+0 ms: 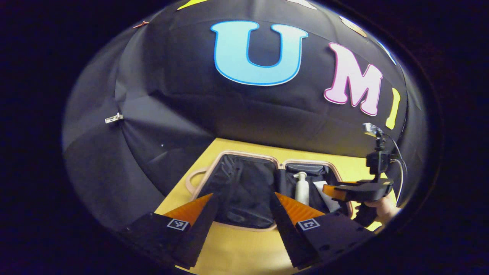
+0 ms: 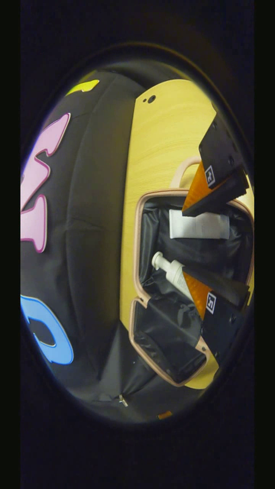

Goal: First open the suitcase, pack the skin care products into it, and then close the suitcase.

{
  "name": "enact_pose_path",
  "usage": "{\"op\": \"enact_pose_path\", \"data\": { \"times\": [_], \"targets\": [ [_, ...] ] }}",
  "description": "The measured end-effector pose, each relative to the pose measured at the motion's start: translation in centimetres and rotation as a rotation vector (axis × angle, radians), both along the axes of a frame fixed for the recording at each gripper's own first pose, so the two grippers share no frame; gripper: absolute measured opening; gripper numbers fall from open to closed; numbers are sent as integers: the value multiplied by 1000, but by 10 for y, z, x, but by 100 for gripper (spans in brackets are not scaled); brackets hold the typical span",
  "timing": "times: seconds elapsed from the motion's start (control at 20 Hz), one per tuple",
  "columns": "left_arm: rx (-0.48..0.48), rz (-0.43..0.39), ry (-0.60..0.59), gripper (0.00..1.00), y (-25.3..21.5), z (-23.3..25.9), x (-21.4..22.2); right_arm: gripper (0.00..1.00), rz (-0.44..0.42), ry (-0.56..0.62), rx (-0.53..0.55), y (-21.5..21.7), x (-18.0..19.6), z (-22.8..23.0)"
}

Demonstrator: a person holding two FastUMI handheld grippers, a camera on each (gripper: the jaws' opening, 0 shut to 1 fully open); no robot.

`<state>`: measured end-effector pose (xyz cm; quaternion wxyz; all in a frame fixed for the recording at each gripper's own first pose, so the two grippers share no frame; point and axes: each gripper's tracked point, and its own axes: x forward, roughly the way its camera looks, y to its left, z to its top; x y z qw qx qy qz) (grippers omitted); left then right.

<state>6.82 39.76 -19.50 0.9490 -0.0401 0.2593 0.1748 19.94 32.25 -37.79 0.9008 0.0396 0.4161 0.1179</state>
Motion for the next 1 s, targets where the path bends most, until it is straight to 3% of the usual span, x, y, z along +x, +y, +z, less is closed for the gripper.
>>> {"op": "enact_pose_path", "data": {
  "times": [0.1,0.2,0.3,0.45,0.6,0.8,1.0],
  "targets": [
    [47,36,26,89,40,-11,4,81,3,-48,2,-5,-2,23],
    [79,46,56,90,69,-24,14,93,-12,-116,31,-8,-5,51],
    [44,75,51,90,96,-31,18,98,-28,-192,64,-11,-12,78],
    [-15,101,107,88,129,-58,25,98,-5,-305,50,-24,-37,117],
    [-5,116,183,90,182,-93,45,98,31,-383,36,-30,-67,144],
    [-187,125,253,92,202,-138,72,97,114,-372,-25,-41,-114,140],
    [-251,103,380,93,208,-170,81,97,141,-342,-72,-49,-135,127]
  ]
}}
